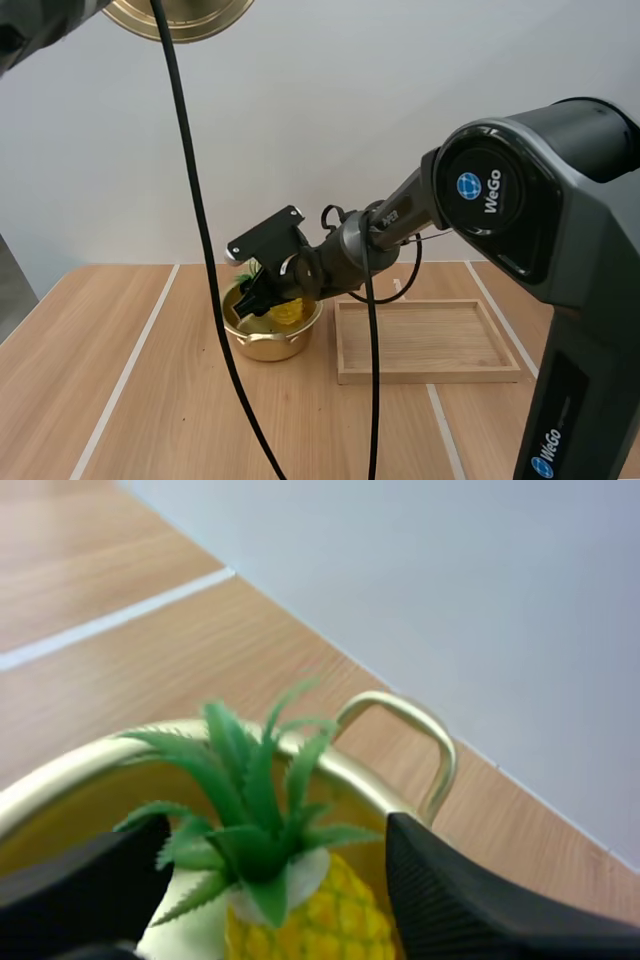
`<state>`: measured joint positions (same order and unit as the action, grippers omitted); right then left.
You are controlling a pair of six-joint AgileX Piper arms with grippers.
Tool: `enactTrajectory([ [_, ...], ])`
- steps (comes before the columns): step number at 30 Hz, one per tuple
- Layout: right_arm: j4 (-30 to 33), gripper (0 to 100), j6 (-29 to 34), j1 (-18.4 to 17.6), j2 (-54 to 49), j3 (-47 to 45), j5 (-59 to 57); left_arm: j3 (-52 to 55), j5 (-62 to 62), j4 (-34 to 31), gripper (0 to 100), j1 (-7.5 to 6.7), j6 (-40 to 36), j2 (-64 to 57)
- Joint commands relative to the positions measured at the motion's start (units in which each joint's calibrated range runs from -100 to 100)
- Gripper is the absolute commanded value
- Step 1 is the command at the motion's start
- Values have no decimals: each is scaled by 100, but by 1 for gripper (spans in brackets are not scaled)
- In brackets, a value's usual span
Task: Open the pot, put the pineapple inside, and close it
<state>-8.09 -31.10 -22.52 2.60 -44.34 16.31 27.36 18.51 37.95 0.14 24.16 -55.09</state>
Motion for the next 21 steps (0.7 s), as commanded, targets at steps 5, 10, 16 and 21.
enactTrajectory([
  [5, -25, 100, -29, 24, -282, 282, -490, -45, -171, 51, 0, -13, -6, -43],
  [10, -25, 100, -29, 24, -621, 311, -616, -45, -171, 51, 0, -13, -6, -43],
  [16, -14, 100, -39, 25, -1244, 311, -749, -45, -171, 51, 0, -13, -6, -43],
  [21, -14, 100, -49, 130, -1792, 311, -1237, -45, -171, 51, 0, -13, -6, -43],
])
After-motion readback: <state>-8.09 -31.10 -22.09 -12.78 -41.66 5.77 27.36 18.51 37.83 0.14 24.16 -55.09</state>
